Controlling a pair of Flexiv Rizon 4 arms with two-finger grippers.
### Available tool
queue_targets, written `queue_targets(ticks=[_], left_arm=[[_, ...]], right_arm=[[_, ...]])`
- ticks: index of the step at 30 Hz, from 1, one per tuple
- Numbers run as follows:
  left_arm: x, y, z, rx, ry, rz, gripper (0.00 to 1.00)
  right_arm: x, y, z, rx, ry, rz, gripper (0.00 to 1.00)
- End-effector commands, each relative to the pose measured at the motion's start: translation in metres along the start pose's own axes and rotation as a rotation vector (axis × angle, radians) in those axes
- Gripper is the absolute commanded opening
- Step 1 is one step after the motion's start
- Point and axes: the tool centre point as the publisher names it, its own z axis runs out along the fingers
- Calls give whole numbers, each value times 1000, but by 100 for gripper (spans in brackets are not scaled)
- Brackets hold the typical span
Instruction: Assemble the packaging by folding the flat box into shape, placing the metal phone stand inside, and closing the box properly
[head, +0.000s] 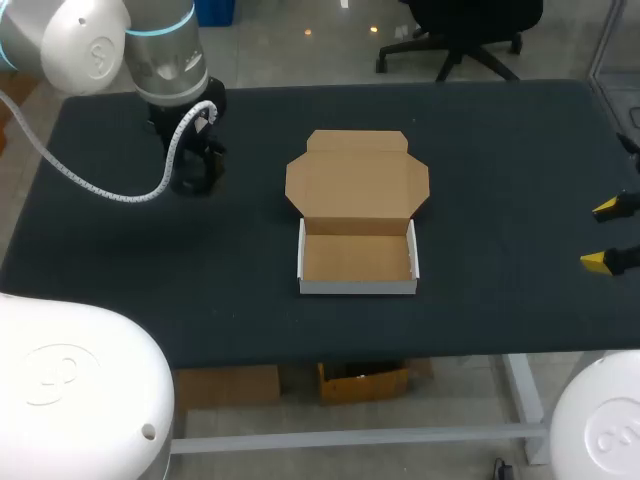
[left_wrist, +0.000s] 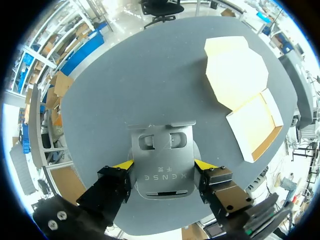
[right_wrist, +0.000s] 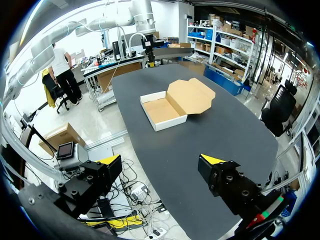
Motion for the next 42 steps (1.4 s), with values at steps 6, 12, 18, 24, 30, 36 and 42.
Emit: queue_targets(ticks=[6,12,18,24,30,36,42], left_arm=[[24,5,-10,36,31,50,0],[54,2,-10,38,35,112,0],[84,-3,-4,33,33,159,0],[109,-10,0,37,28,184,0],[128,-15,4,41,16,202,0],[139,-20,6,43,18,208,0],[152,-24,11,37,31,216,0]], right_arm=[[0,0,-1,-4,1,-1,100],[0,0,-1,-4,1,-1,100],[0,0,-1,-4,1,-1,100],[0,0,-1,-4,1,-1,100],[0,0,-1,-4,1,-1,100],[0,0,-1,-4,1,-1,100],[0,0,-1,-4,1,-1,100]])
